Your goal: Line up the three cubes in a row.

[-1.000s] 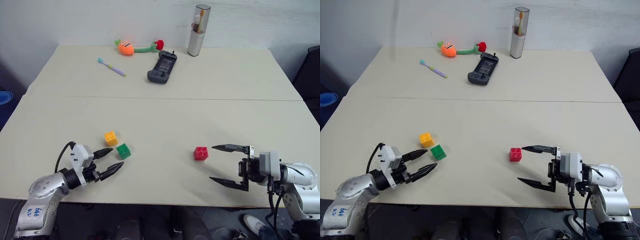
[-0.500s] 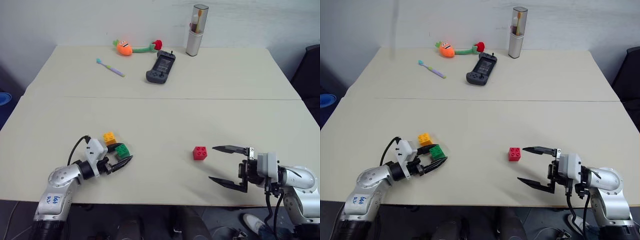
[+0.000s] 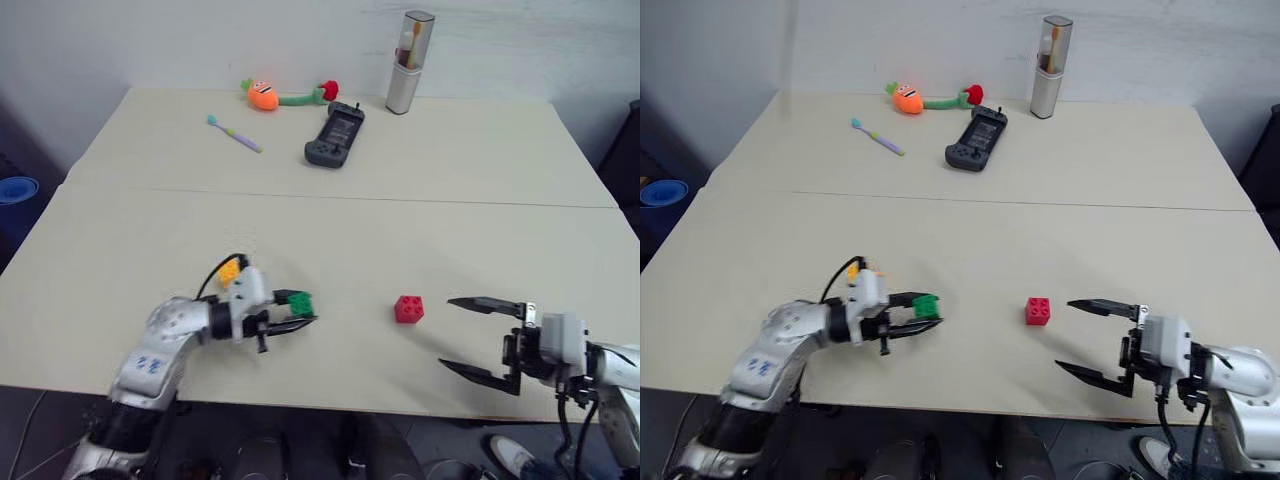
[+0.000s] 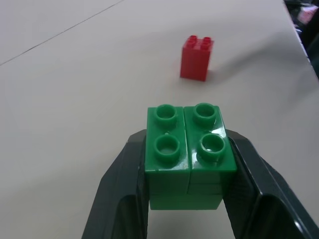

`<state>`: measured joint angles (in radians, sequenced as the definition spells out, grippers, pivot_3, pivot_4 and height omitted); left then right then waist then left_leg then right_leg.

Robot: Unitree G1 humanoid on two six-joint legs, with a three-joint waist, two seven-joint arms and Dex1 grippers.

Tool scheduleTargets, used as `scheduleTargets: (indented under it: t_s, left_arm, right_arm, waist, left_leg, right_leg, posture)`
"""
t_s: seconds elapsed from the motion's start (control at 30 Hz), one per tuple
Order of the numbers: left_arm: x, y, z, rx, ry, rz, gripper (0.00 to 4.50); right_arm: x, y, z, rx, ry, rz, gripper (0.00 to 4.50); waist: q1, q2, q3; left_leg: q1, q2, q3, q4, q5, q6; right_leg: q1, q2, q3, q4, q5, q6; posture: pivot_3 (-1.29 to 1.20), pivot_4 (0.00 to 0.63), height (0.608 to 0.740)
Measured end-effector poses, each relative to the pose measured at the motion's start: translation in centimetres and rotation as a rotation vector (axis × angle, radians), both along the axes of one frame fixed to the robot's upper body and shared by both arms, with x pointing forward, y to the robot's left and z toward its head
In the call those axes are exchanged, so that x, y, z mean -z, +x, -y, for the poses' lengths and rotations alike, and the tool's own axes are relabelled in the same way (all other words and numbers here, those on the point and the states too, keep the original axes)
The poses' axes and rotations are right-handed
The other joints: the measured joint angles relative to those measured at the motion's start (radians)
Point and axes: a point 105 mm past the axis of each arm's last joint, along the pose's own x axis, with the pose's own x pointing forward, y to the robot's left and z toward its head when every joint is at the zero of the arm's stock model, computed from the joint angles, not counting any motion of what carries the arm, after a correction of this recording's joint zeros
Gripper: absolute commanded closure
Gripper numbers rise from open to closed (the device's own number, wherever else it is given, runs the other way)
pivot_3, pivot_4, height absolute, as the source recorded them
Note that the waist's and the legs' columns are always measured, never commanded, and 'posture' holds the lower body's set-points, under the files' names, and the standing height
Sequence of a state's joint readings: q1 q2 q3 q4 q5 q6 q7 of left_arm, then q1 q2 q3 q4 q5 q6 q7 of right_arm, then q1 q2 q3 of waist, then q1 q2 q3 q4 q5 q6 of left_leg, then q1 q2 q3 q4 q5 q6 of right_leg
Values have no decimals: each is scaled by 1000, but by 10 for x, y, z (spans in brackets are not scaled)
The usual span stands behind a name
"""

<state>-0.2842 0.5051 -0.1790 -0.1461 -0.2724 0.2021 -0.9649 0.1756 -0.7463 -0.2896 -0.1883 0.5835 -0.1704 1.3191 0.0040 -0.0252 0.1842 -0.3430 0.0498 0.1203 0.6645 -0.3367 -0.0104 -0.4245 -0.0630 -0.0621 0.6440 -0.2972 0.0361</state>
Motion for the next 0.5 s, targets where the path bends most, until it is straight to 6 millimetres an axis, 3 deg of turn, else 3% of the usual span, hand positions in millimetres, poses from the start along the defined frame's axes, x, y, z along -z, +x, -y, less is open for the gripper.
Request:
scheduleTargets:
  t_s: [0.33, 0.5]
  left_arm:
    - [17, 24, 52, 109, 86, -19, 2998]
    - [26, 21, 51, 141, 140, -12, 2998]
  right_arm:
    - [-2, -12, 5, 70, 28, -41, 0]
    - [0, -12, 6, 96, 38, -45, 0]
  waist:
    - [-3, 0, 0]
    - [-6, 0, 0]
  left_leg:
    - [1, 0, 1, 0, 1, -1]
    - [2, 1, 1, 0, 2, -2]
  right_leg:
    - [0, 2, 2, 0, 0, 1]
    - [0, 2, 2, 1, 0, 1]
  posture:
    - [0, 150, 740]
    - [0, 150, 740]
